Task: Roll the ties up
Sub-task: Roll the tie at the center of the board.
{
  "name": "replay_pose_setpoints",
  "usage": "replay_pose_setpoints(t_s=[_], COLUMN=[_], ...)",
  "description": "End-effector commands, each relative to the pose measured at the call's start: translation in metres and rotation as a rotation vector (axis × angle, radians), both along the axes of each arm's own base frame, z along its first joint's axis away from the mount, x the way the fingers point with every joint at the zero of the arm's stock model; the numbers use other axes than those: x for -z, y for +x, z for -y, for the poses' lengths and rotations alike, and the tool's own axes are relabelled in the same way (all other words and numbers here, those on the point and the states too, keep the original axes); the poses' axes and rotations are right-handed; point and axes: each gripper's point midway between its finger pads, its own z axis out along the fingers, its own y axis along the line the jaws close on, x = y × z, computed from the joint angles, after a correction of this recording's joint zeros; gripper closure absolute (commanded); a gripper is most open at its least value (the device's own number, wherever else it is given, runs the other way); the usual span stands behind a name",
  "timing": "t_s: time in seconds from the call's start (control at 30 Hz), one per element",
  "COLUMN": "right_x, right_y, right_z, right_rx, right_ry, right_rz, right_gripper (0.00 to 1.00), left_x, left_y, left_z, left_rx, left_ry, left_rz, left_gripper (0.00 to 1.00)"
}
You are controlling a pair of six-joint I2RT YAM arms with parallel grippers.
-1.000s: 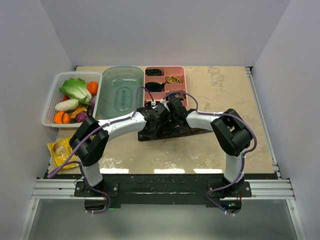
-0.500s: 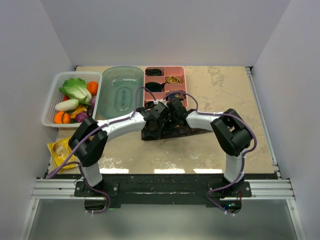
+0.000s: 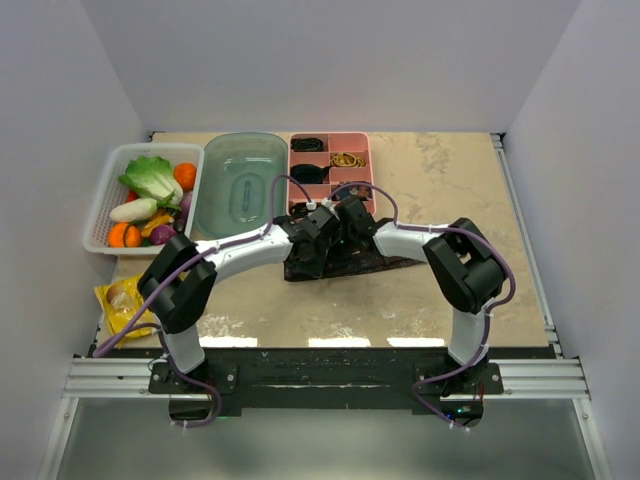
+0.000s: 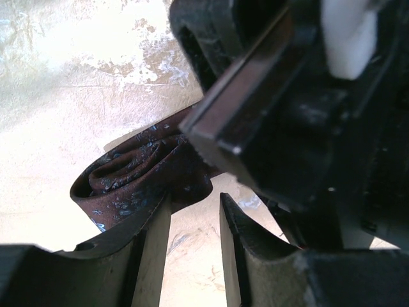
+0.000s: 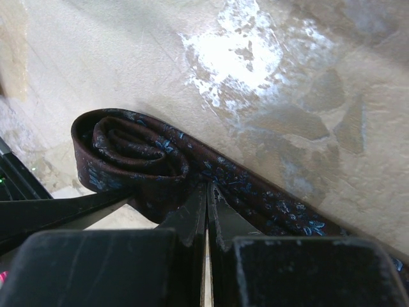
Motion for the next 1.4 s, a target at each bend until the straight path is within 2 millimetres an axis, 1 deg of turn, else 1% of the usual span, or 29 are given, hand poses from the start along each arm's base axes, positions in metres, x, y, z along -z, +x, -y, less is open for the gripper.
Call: replay_pose_setpoints(t_s=[0.0,0.3,0.37,0.5,0.67,0.77,0.93,1.1,1.23,1.37], right_x=[-0.036,-0.05,-0.055,-0.059,-0.061,-0.061,-0.068,-0.074,-0.079,-0.087], right_y=[0.005,0.004,0.005,0.005,0.007,0.01,0.011,0.012,0.014,0.017], right_z=[-0.004,-0.004,-0.005,-0.005,-0.004,-0.003,-0.003,-0.004,-0.003,-0.006], right_rx=[-0.019,-0.012,-0.011,-0.004,0.004,0.008,0.001,0.002,0.007,0.007], right_ry=[0.044,0.067,0.079,0.086,0.083,0.063,0.067,0.071,0.075,0.087], right_rz=[0.09,0.11,0.121,0.12,0.124,0.131,0.142,0.155,0.162,0.178], right_gripper=[1.0,1.0,1.0,1.0,1.0,1.0,1.0,1.0,1.0,1.0], left_x=[0.017,0.018,0.017,0.011,-0.011,-0.022,-0.042,-0.059,-0.075,-0.084], left_y=[-0.007,-0.007,-0.005,-0.002,0.006,0.01,0.015,0.019,0.02,0.021], left_z=[-0.005,-0.011,-0.012,-0.011,-0.007,-0.005,0.0,0.0,0.001,-0.004], left_rx=[-0.025,-0.048,-0.052,-0.055,-0.045,-0.039,-0.041,-0.054,-0.056,-0.073], left_ry=[0.018,-0.006,-0.005,-0.016,-0.055,-0.085,-0.134,-0.161,-0.203,-0.223], left_rz=[-0.036,-0.039,-0.036,-0.012,0.052,0.085,0.14,0.176,0.206,0.215], left_gripper=[0.58,0.53,0.53,0.52,0.5,0.47,0.44,0.4,0.33,0.32])
